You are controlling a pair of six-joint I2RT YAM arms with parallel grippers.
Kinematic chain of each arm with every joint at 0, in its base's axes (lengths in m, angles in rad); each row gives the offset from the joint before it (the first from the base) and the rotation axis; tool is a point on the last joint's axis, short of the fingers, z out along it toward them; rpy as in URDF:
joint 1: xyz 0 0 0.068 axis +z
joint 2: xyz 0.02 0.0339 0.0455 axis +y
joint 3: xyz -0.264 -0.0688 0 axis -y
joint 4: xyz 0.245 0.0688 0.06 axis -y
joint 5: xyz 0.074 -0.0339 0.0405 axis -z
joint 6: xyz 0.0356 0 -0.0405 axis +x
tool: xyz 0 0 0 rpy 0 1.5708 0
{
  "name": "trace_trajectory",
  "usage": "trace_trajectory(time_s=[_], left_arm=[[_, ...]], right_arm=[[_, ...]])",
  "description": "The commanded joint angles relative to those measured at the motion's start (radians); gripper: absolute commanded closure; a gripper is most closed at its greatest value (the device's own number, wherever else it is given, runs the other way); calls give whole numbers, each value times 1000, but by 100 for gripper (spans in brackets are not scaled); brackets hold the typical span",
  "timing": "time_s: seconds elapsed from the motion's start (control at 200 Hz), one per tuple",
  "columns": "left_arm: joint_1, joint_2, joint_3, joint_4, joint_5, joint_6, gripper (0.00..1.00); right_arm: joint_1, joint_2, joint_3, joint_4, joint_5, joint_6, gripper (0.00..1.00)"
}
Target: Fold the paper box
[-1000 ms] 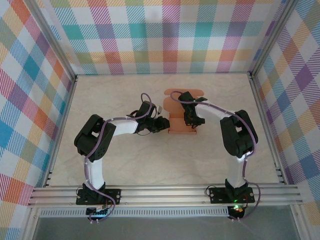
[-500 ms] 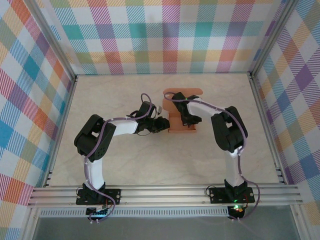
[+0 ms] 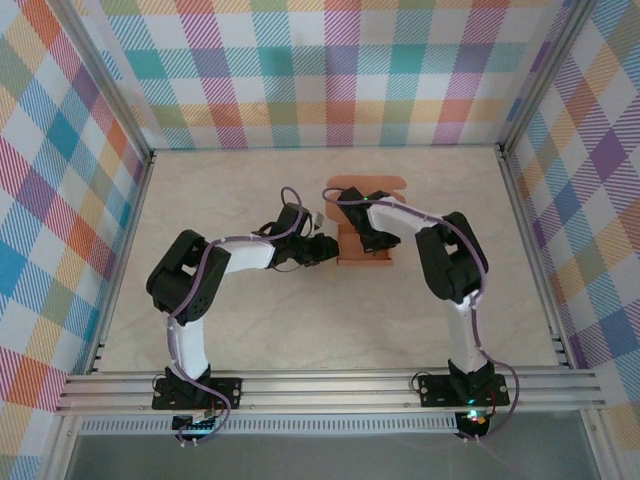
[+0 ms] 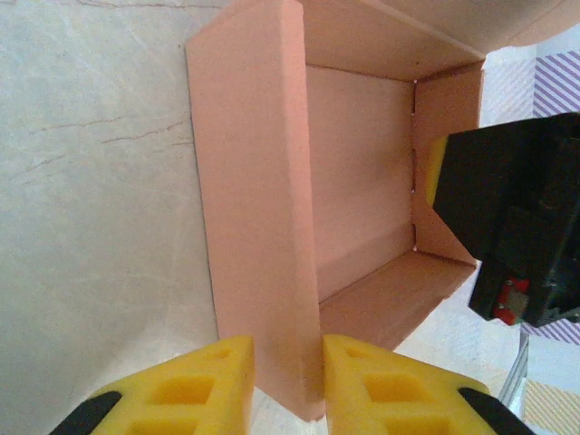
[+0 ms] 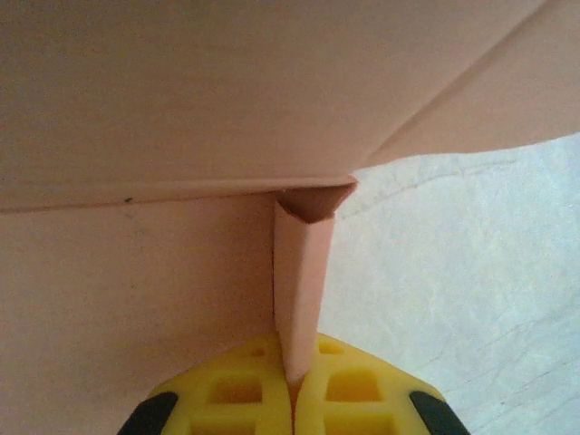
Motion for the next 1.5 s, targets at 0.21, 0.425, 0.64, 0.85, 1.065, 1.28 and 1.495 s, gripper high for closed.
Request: trace_trajectory(time_s=[0.21, 0.425, 0.64, 0.85, 1.065, 1.28, 1.495], left_arm=[[1, -114, -29, -37, -22, 27, 74], [2, -121, -35, -42, -24, 28, 74], [2, -131, -35, -45, -37, 34, 74], [1, -229, -76, -43, -117, 84, 67], [21, -344, -56, -83, -271, 240, 28], [105, -321, 20, -57, -259, 442, 13], [198, -250, 138, -68, -110, 620, 13]], right_arm=[[-32, -126, -124, 114, -170, -4, 75], [-33, -146, -134, 116, -159, 7, 62], [-34, -192, -148, 116, -142, -3, 45], [-59, -314, -208, 184, -162, -81, 26], [-228, -472, -278, 329, -566, -291, 15], [-340, -435, -186, 267, -847, -637, 17], [-410, -325, -31, 146, -924, -832, 18]])
